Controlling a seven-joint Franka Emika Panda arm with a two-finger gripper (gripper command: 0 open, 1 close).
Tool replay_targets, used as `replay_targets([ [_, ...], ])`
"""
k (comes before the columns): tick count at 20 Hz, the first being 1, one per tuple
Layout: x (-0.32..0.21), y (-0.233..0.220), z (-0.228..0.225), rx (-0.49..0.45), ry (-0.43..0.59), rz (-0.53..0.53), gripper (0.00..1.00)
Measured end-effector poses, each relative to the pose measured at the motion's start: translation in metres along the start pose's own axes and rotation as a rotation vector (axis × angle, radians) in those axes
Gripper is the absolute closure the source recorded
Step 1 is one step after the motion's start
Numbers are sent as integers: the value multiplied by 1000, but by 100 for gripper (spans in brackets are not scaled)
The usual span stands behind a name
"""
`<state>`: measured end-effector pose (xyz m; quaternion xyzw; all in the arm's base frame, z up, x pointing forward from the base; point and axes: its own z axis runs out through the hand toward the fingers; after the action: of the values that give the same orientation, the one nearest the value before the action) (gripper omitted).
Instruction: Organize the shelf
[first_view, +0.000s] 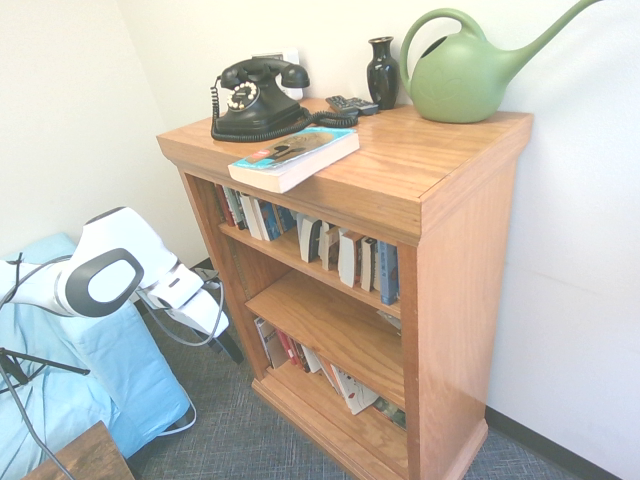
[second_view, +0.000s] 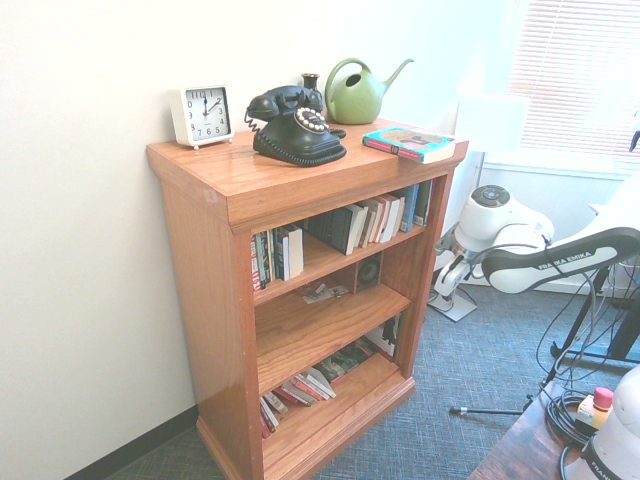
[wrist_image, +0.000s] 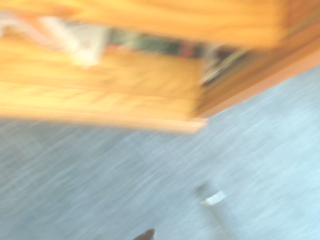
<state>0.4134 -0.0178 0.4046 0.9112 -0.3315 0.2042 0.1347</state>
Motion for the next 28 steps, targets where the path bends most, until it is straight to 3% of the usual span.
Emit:
replay_targets([
  [8,21,30,-58,-91,389,-101,0],
  [13,30,35,-91,-127,560,-173,0],
  [23,41,12,-127,-306,824,-274,0],
  [28,48,5,-129,-346,929,-315,0],
])
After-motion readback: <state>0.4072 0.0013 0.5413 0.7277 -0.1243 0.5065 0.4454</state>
